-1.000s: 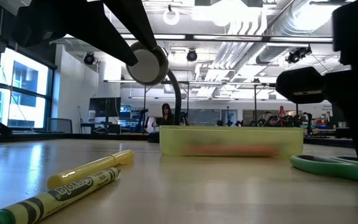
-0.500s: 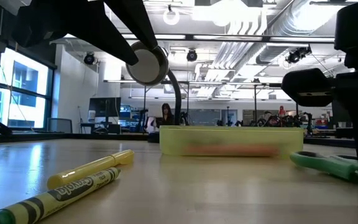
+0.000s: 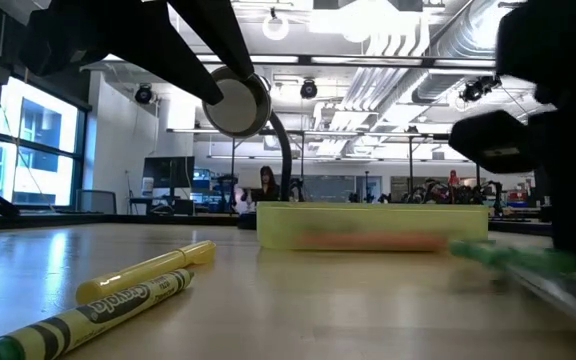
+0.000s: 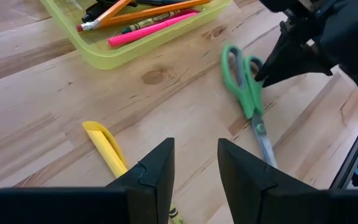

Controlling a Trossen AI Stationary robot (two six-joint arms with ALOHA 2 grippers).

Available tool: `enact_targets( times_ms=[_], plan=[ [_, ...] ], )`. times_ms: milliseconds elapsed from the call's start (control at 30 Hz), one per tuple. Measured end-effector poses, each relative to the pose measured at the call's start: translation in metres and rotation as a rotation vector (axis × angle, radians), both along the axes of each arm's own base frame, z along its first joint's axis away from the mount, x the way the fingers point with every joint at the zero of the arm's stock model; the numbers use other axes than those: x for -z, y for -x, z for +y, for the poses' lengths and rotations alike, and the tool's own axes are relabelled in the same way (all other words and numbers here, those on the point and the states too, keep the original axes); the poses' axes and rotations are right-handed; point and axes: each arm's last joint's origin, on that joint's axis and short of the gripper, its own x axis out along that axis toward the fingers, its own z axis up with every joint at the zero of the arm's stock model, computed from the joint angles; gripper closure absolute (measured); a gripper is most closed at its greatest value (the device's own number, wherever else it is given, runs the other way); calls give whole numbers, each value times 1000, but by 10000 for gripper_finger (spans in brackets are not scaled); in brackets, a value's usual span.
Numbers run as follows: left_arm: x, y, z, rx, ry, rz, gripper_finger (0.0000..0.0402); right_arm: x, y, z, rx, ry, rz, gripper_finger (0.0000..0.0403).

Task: Pick & place school supplies into a supply box
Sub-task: Put the green scissors into the yellow supply box

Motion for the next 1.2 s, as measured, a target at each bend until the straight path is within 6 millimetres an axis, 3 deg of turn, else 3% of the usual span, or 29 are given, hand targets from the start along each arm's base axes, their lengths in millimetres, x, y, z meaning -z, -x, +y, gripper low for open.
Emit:
enact_targets(
  times_ms=[200, 333, 433, 567, 700, 833, 967, 1200],
  plan=[
    [0, -1, 0, 0, 5, -6, 246, -35, -3, 1, 170, -124, -91, 400],
    [0, -1, 0, 0, 5, -7, 246, -71, -1, -5, 257, -160, -203, 400],
    [0, -1, -1, 0, 6, -8, 246, -90, 6, -25, 361, -93, -221, 401],
    [-1, -1, -1, -1, 10, -14, 246, -100, 13, -60, 541, 57, -243, 402],
    [-1, -1, 0, -9, -1, -24, 246, -95, 9, -90, 720, 95, -224, 402],
    [-1, -2, 0, -14, -8, -31, 246, -71, 0, -109, 784, 128, -127, 402],
    [-1, -2, 0, -14, -7, -33, 246, -55, -10, -117, 807, 116, -64, 402],
    [-1, -2, 0, -3, -19, -27, 246, -46, -22, -119, 787, 29, -47, 401]
  ],
)
